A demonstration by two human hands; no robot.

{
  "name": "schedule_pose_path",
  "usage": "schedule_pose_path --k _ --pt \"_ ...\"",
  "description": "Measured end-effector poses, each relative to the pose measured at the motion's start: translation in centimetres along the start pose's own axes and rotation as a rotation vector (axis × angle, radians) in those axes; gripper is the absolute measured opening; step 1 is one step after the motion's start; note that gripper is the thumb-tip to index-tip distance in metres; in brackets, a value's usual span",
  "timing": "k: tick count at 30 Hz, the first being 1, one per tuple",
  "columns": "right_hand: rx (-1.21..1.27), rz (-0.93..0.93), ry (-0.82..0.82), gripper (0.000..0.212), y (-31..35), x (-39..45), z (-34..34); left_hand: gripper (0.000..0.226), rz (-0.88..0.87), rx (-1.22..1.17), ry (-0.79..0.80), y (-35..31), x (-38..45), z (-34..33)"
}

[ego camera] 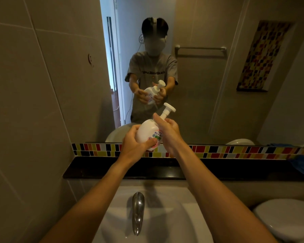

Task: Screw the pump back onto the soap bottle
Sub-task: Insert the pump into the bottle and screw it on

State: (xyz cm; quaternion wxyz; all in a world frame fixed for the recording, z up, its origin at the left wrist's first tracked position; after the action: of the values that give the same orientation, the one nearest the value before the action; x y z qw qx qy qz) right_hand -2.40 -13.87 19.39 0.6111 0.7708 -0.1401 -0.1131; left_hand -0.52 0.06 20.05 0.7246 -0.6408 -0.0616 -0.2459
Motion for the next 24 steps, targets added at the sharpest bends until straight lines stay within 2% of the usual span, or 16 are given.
schedule_pose_path --k 3,4,5,8,9,14,17,20,24 --pt "0.090 0.002 0.079 0.037 0.2 0.1 -0.2 0.054 0.011 -0.005 0.002 0.2 0.1 -0.2" --pt "0.093 -0.003 0.088 0.034 0.3 0.1 -0.2 0.053 0.019 -0.010 0.001 0.3 0.2 -0.2" --pt "0.066 -0.004 0.086 0.037 0.5 0.1 -0.1 0.053 0.020 -0.012 0.000 0.3 0.2 -0.1" --pt "-0.031 -0.024 0.010 0.065 0.1 0.2 0.2 0.054 -0.007 0.014 -0.013 -0.3 0.1 -0.4" --pt "-0.033 -0.026 -0.004 0.067 0.0 0.2 0.3 0.054 -0.014 0.020 -0.019 -0.5 0.0 -0.6" --pt "0.083 -0.037 0.054 0.036 0.3 0.2 0.7 0.052 0.028 0.010 -0.018 0.1 0.6 -0.5" --pt "-0.041 -0.007 0.016 0.049 0.4 0.2 0.9 0.053 0.029 0.011 -0.011 0.2 0.5 -0.5" --pt "-0.016 -0.029 -0.033 0.061 -0.3 0.1 1.1 0.052 0.023 -0.003 -0.010 0.1 0.1 -0.9" --pt "0.166 -0.045 0.023 0.052 -1.1 -0.4 0.9 0.049 0.066 -0.059 0.033 0.9 0.1 -1.1"
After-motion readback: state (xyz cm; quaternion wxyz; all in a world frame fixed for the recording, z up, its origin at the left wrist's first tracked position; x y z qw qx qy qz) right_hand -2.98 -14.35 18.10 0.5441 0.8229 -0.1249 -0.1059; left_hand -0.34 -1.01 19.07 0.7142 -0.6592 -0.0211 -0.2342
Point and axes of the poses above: each hand's wrist, its own x-axis towards the middle knuckle, its own z-axis out of the back of the hand, y = z × x, the point moved 10 cm from there along x, towards the middle knuckle, and after that the axes turned 1 degree about -y, right-handed, at the moved point
